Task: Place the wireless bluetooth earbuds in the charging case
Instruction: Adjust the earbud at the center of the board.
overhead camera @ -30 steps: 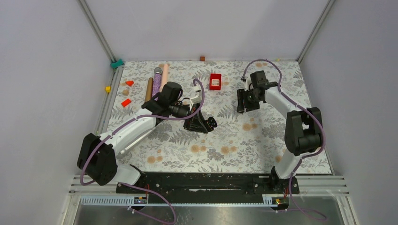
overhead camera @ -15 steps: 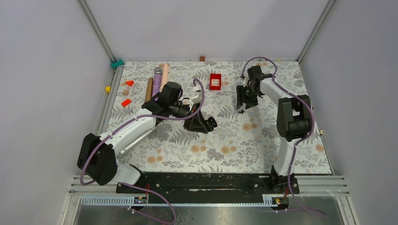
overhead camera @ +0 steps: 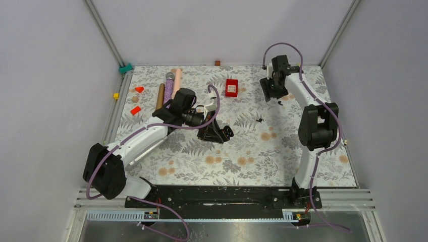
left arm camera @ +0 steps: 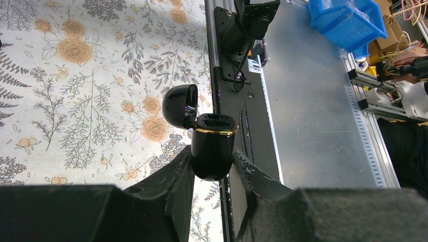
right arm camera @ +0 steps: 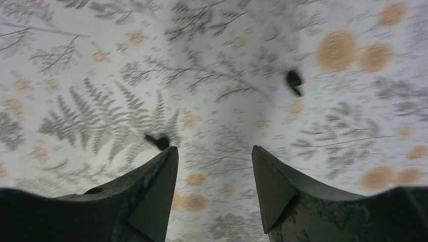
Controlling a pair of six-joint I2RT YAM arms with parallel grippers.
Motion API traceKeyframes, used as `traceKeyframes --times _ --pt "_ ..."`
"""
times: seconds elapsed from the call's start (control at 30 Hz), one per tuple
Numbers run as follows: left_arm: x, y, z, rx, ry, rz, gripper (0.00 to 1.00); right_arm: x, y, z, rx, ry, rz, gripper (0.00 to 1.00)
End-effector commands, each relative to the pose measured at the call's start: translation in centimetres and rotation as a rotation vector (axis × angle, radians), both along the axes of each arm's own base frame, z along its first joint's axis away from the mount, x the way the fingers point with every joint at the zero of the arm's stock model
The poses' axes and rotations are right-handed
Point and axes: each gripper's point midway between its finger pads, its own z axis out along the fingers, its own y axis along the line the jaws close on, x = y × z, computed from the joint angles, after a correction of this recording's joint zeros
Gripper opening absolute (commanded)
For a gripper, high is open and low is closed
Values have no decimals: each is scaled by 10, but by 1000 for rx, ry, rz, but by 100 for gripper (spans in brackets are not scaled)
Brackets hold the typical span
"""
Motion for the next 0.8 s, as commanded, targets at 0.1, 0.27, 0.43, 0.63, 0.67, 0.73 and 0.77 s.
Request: traceKeyframes --times 0.1,0.27,0.43,0.63,0.67,0.73,0.77 --pt "-1 -1 22 -68 -67 -38 0 45 -59 10 -336 -78 64 68" --pt "-2 0 21 -68 -69 -39 0 61 -63 -12 -324 -46 69 73" --pt "-2 -1 19 -65 -63 -41 0 65 -61 -27 -235 25 68 73" --pt "-1 -2 18 -63 -55 -45 0 62 -54 -35 -113 126 59 79" --pt "-1 -2 18 -64 -56 -45 0 62 -54 -36 -108 137 60 79" --pt "-1 -2 17 -62 -53 -43 0 60 -54 -42 -105 156 67 79" --pt "-1 -2 17 -62 -53 -44 0 59 -54 -44 -105 162 71 79"
